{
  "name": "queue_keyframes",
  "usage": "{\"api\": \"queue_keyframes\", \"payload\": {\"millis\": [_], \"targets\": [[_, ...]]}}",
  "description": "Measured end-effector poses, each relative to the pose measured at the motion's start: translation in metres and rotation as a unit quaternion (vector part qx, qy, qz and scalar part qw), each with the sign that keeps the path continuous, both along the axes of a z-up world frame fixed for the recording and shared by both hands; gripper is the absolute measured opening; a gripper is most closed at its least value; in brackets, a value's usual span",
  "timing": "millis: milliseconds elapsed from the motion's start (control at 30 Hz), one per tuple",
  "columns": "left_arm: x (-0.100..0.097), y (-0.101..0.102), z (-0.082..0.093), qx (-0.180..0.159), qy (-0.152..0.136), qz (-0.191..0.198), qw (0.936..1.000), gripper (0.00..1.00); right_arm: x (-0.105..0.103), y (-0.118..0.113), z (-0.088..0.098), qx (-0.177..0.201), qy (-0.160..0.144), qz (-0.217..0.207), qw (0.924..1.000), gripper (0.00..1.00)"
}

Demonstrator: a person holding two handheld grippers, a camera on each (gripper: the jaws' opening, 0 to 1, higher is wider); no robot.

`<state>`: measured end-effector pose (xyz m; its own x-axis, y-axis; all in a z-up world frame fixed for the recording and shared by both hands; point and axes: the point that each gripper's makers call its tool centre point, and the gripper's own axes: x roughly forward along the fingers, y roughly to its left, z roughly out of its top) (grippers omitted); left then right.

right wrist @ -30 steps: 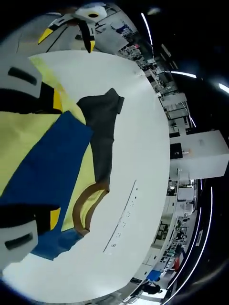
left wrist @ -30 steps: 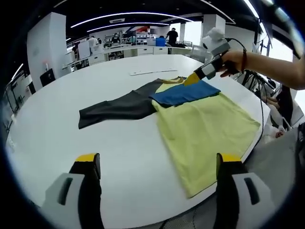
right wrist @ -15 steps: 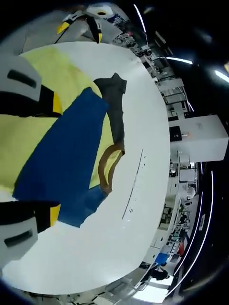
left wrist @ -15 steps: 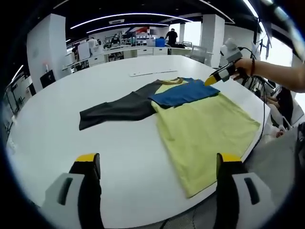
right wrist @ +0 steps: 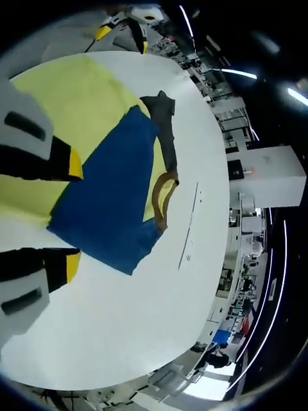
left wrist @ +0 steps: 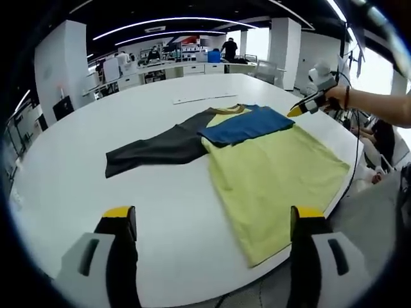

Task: Fold the garment on the visible template until the final outline fits inside the template.

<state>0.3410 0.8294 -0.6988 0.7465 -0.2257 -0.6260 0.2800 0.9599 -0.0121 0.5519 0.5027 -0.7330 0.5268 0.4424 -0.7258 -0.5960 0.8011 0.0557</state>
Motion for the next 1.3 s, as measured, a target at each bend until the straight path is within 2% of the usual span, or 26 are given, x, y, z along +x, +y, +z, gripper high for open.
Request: {"api": "queue_keyframes", "payload": {"millis": [467,667,1100,1300], "targets": [[-0.004,0.002,0.0,0.003,0.004,0.004,1.0,0.95,-0.013,-0.022,-0.02,-0.022,0.019,0.004,0.9996,0.15],[-0.003,0.003,0.001,0.003,0.004,0.004,1.0,0.95,-0.011,-0.027,-0.026,-0.027,0.021,0.002,0.9994,0.09],[-0.005,0.005,0.0,0.008,0.009,0.005,0.9999,0.93,-0.013,-0.016,-0.036,-0.003,0.029,0.007,0.9995,0.02],[-0.006,0.005,0.0,0.013,0.011,0.001,0.9999,0.93,-0.012,-0.018,-0.039,0.005,0.036,-0.011,0.9993,0.0]]}}
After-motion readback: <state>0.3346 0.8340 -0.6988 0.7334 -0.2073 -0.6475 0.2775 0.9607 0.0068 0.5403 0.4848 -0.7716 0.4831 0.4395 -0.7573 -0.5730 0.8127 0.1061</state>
